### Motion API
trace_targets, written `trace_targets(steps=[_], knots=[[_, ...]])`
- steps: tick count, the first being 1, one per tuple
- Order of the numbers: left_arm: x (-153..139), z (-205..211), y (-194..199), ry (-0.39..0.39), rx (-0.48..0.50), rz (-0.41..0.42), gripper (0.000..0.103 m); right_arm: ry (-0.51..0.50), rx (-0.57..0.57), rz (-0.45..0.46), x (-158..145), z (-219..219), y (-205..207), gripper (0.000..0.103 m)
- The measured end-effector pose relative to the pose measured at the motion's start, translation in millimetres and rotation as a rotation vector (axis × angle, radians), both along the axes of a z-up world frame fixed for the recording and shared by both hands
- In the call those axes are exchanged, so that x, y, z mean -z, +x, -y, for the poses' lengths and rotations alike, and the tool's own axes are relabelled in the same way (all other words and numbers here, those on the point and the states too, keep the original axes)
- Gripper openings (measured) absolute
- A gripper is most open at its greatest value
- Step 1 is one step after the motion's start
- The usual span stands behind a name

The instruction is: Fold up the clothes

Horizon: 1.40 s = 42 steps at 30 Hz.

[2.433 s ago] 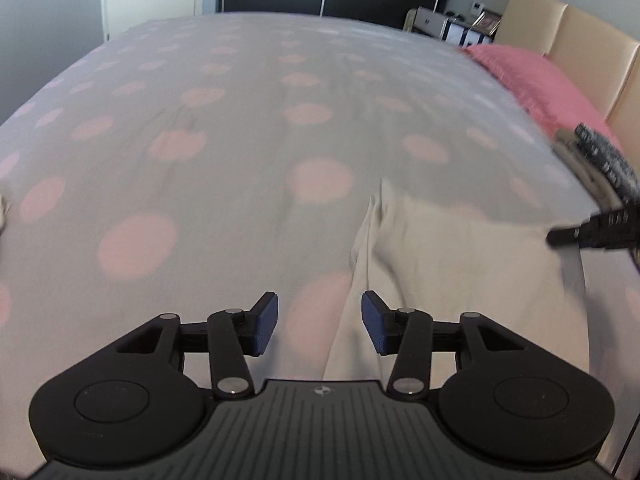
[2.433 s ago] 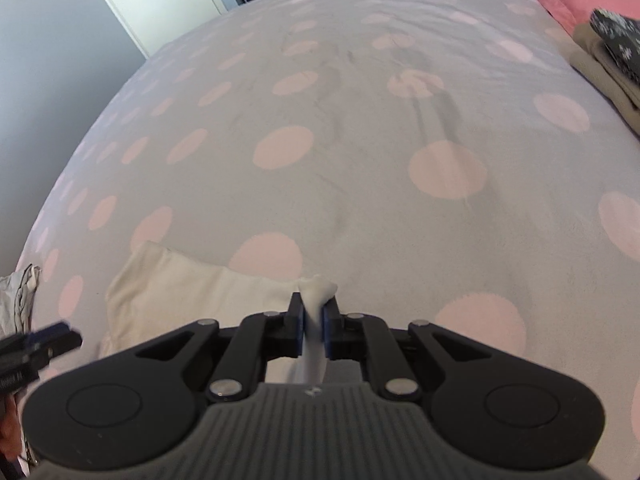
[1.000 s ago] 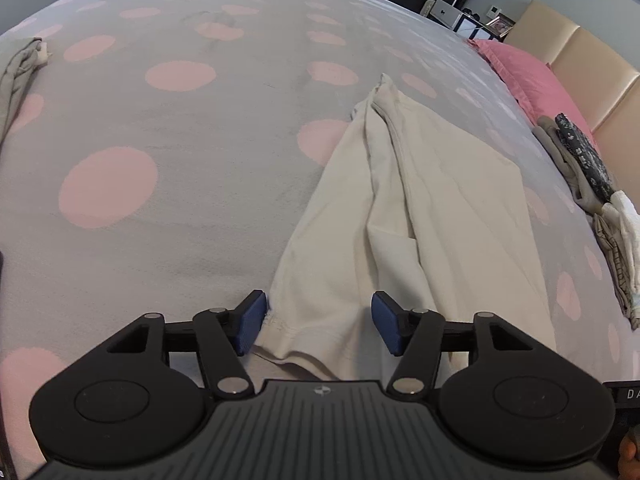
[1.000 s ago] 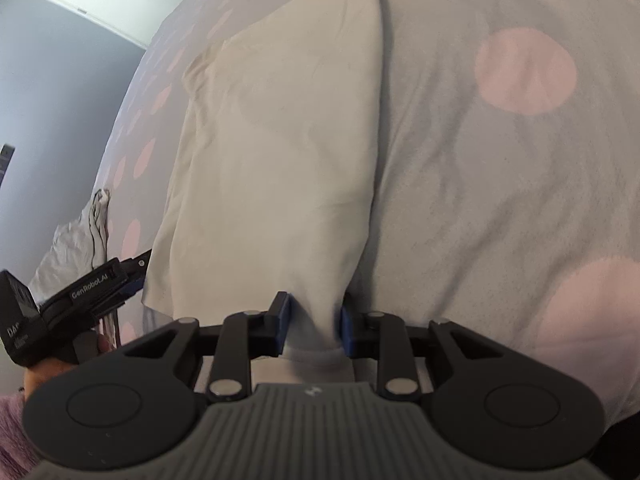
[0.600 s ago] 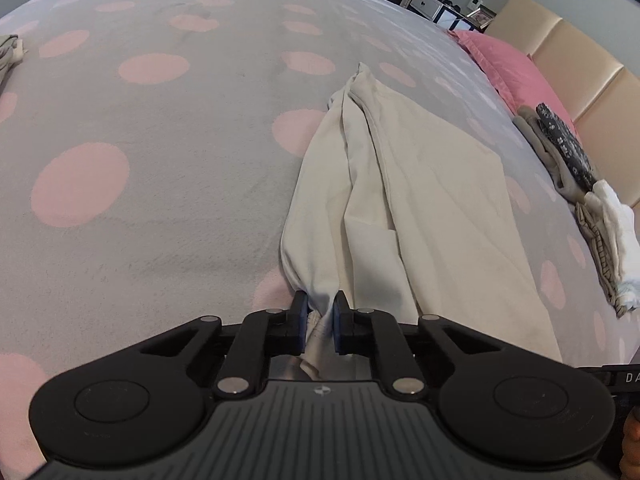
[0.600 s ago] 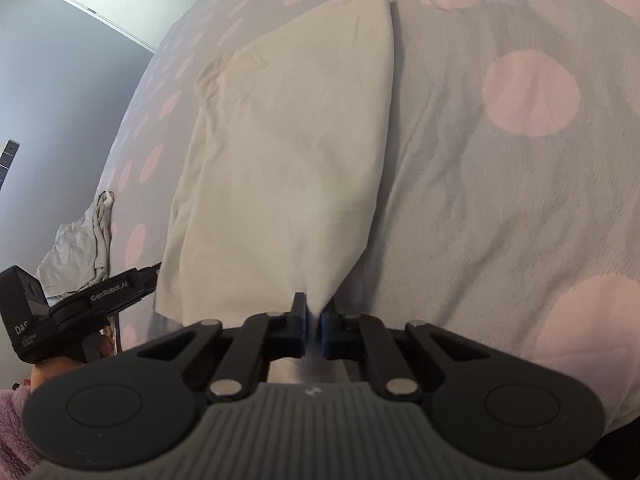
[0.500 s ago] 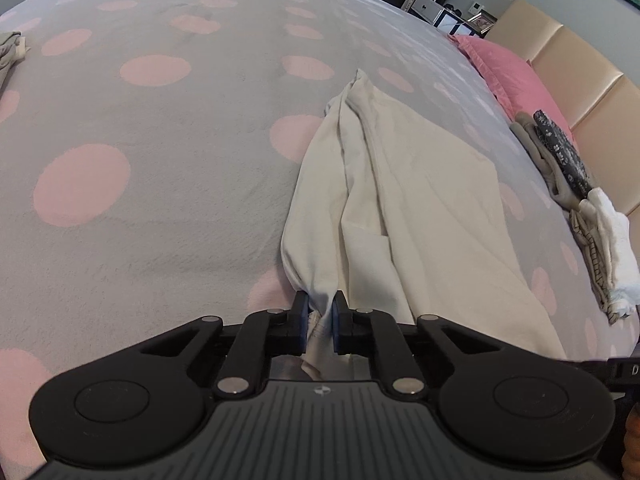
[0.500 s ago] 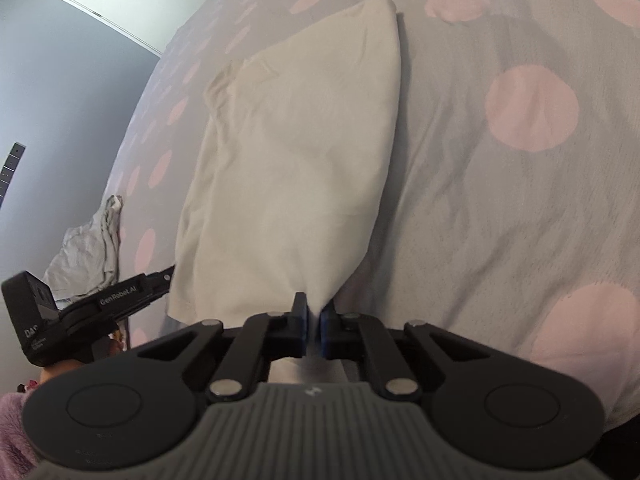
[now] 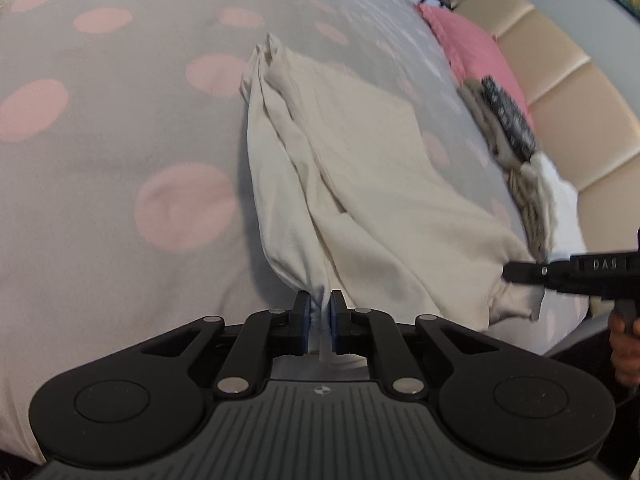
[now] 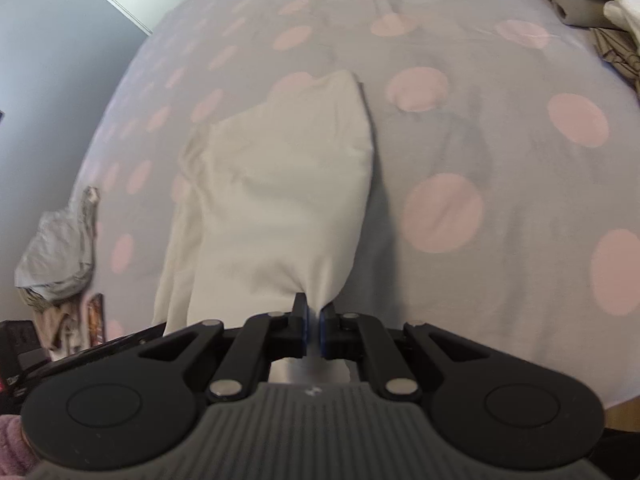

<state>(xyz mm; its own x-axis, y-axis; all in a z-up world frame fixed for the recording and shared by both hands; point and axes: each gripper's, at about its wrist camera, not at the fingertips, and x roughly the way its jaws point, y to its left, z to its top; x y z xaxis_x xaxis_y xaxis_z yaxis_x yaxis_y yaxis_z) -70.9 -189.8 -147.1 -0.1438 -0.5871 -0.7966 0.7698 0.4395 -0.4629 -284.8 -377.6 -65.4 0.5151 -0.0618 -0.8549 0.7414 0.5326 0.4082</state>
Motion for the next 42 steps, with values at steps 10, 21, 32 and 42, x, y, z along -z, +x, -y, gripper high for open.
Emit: trace_targets(steps=[10, 21, 32, 42], knots=[[22, -21, 5, 0.144, -0.030, 0.033, 0.007, -0.012, -0.020, -0.098, 33, -2, -2, 0.006], [7, -18, 0, 0.097, -0.037, 0.091, 0.007, -0.241, -0.043, -0.110, 1, -24, -4, 0.026], [-6, -21, -10, 0.043, 0.022, 0.140, 0.007, -0.498, -0.376, 0.001, -14, -110, 40, 0.026], [-10, -19, -15, 0.011, 0.056, 0.172, 0.007, -0.624, -0.668, -0.014, 7, -167, 75, 0.029]])
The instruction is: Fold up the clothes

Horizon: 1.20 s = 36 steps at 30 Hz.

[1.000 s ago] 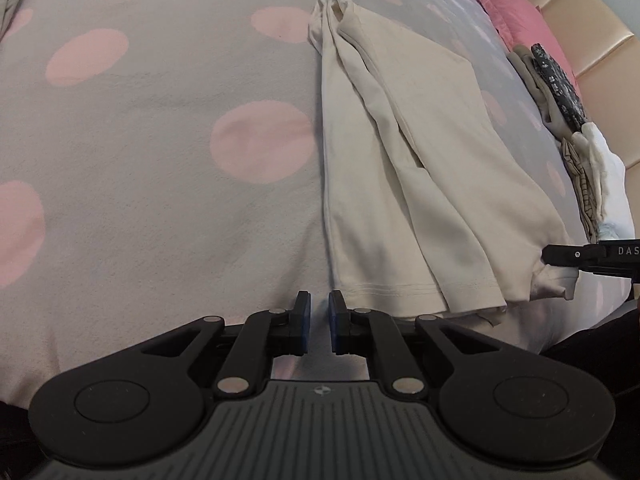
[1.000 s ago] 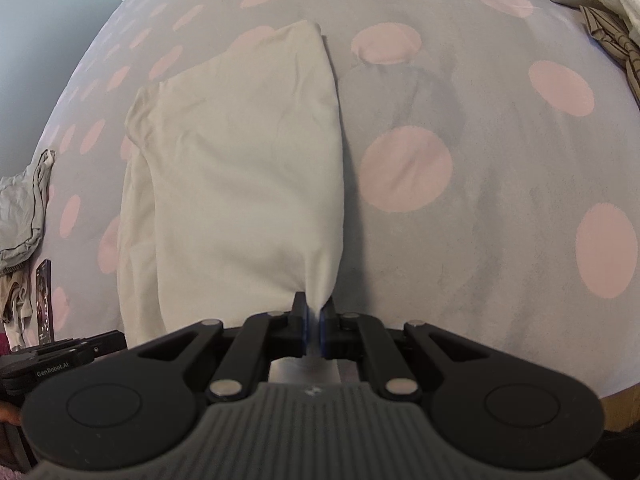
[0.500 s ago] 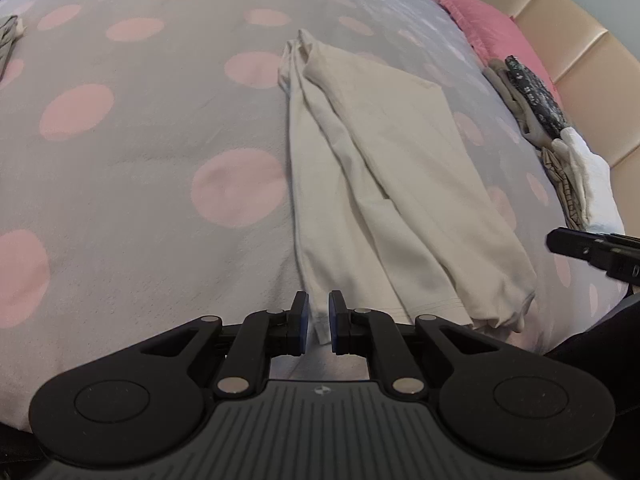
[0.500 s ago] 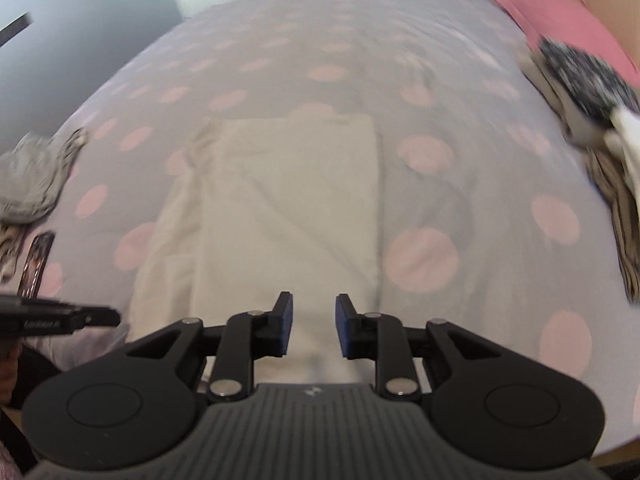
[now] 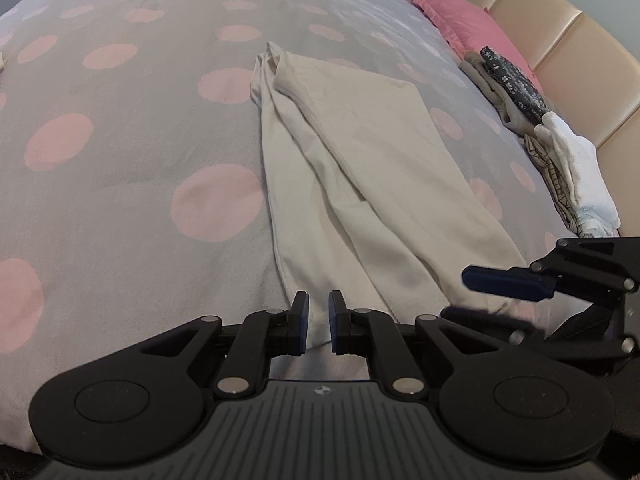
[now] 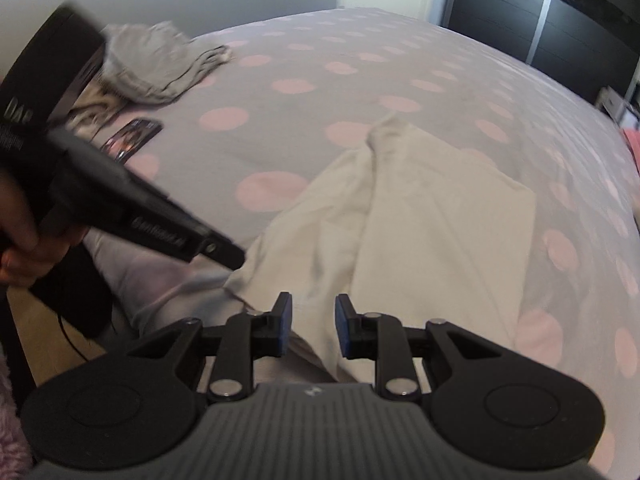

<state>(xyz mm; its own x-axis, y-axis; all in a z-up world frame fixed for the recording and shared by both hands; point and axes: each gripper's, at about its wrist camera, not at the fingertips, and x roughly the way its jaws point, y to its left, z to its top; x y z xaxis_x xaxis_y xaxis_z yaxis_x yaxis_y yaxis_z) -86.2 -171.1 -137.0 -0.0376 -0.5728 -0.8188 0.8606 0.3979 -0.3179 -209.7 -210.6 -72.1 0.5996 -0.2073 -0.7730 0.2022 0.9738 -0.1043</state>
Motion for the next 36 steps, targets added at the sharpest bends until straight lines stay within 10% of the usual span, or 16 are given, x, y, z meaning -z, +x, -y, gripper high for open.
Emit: trace_targets(steps=[19, 23, 29, 36], knots=[[16, 15, -14, 0.084, 0.082, 0.039, 0.007, -0.327, -0.150, -0.156, 38, -28, 21, 0.035], [22, 15, -16, 0.123, 0.096, 0.061, 0.007, -0.366, -0.188, -0.128, 36, -33, 23, 0.020], [23, 12, -15, 0.132, 0.097, 0.068, 0.007, -0.324, -0.133, -0.061, 21, -20, 20, 0.008], [16, 9, -16, 0.099, 0.086, 0.078, 0.007, -0.020, 0.185, 0.070, -4, 42, -3, 0.008]])
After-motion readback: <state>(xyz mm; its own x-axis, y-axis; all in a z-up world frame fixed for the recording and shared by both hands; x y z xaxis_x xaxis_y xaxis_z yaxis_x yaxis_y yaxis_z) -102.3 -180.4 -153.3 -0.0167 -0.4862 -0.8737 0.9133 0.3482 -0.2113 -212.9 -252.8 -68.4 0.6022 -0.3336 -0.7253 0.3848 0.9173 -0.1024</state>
